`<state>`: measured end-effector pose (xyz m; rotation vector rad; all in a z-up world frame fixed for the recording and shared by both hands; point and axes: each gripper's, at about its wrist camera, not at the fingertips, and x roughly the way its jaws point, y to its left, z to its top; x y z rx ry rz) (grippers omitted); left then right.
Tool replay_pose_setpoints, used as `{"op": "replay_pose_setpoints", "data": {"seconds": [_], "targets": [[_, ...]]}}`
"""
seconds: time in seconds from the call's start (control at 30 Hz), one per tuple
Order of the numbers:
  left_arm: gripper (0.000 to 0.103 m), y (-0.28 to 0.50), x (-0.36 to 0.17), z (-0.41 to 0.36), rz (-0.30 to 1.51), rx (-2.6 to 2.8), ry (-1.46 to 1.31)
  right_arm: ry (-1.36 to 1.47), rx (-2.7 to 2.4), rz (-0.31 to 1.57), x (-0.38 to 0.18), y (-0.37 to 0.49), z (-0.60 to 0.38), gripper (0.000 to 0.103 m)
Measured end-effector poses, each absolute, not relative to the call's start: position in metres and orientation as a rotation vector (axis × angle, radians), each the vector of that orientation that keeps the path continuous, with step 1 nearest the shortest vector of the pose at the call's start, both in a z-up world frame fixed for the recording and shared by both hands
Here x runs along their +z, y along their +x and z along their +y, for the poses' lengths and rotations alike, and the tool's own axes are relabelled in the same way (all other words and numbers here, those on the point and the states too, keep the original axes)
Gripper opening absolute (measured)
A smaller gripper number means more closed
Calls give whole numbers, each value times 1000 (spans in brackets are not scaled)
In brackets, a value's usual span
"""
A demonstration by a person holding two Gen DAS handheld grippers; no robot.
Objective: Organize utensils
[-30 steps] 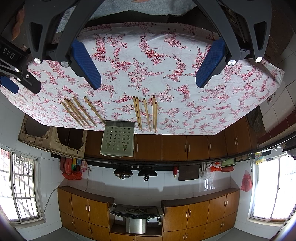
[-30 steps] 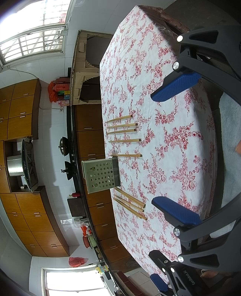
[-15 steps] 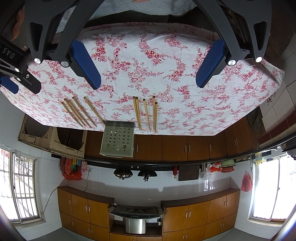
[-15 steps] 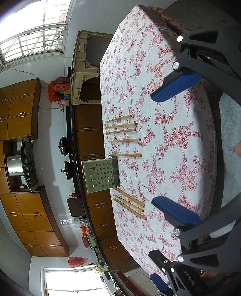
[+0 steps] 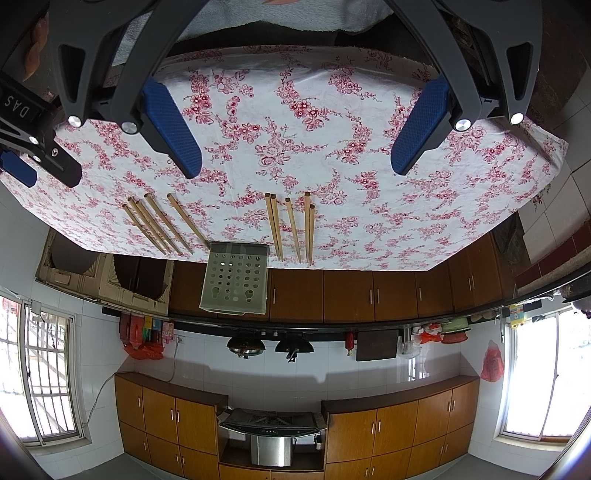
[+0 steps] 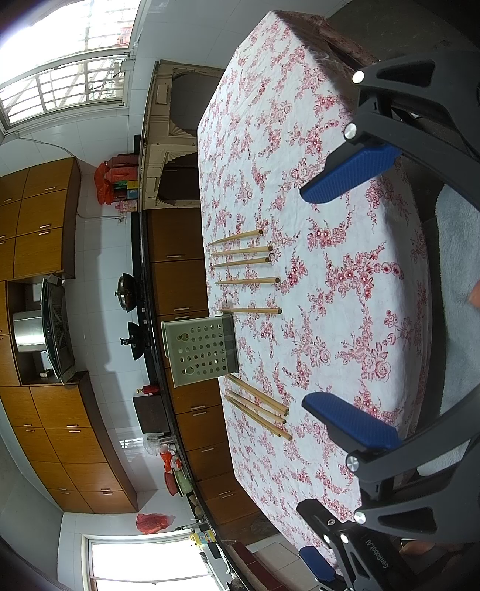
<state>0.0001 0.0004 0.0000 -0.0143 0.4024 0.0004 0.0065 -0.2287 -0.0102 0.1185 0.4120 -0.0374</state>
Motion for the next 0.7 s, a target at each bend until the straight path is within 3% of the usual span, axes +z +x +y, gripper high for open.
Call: {"op": "replay_pose_setpoints", "data": {"seconds": [0.37,0.7], "targets": [[101,15,-4,1,437,-7,-9,116,-54,440,-12,15,-234,99],[101,95,19,21,560,105,9,148,-143,581,5,105,-279,99]]}}
